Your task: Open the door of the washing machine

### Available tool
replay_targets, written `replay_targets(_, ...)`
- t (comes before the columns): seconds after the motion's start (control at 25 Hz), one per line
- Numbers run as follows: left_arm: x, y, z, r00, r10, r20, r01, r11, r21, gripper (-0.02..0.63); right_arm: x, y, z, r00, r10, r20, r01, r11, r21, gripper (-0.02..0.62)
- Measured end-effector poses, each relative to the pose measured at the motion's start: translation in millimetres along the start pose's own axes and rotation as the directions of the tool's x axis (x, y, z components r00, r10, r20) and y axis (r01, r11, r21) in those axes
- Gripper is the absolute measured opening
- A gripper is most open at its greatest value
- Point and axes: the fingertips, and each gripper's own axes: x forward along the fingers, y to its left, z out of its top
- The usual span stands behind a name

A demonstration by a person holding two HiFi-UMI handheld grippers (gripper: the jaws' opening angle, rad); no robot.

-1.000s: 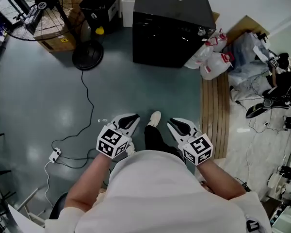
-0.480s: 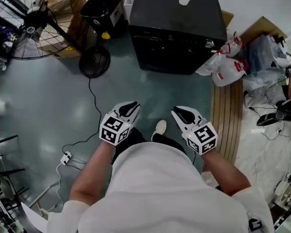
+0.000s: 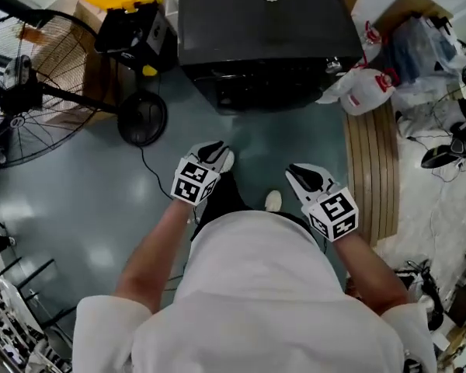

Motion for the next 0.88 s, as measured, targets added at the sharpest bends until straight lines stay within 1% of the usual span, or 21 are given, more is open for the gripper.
replay_targets(0.12,27.7,41.0,6.2,0.997,-0.052,-0.048,0.055,0.996,0.065,0.077,32.4,-9.5,20.1,0.998,-0.056,-0.027,0.056,0.998,0.035,0.066)
replay_targets(0.28,67.1,84.6,4.2,0.986,-0.121,-0.116,0.138,0.979,0.153,0.086,70.0,-10.6,40.4,0.993,-0.103,-0.05,0.108,0.989,0.099,0.072)
replay_targets(0.44,103.2,126.2,-2.1,0.971,-0.145,-0.191,0.187,0.956,0.224,0.1,103.5,-6.4,53.8,0.988,-0.134,-0.075,0.144,0.979,0.146,0.077)
replay_targets(0.64,145.1,165.7,-28.1,0.949,-0.174,-0.264,0.243,0.936,0.255,0.112,128.7,-2.5,59.6,0.976,-0.188,-0.109,0.207,0.957,0.203,0.08)
replay_targets(0.76,166.6,172.1,-44.8,0.936,-0.176,-0.304,0.263,0.925,0.275,0.123,127.5,-2.9,53.9,0.966,-0.219,-0.136,0.248,0.936,0.251,0.08)
replay_targets(0.88,186.8,180.7,-56.3,0.926,-0.166,-0.338,0.27,0.919,0.288,0.127,127.4,-5.9,47.8,0.958,-0.231,-0.168,0.271,0.923,0.275,0.08)
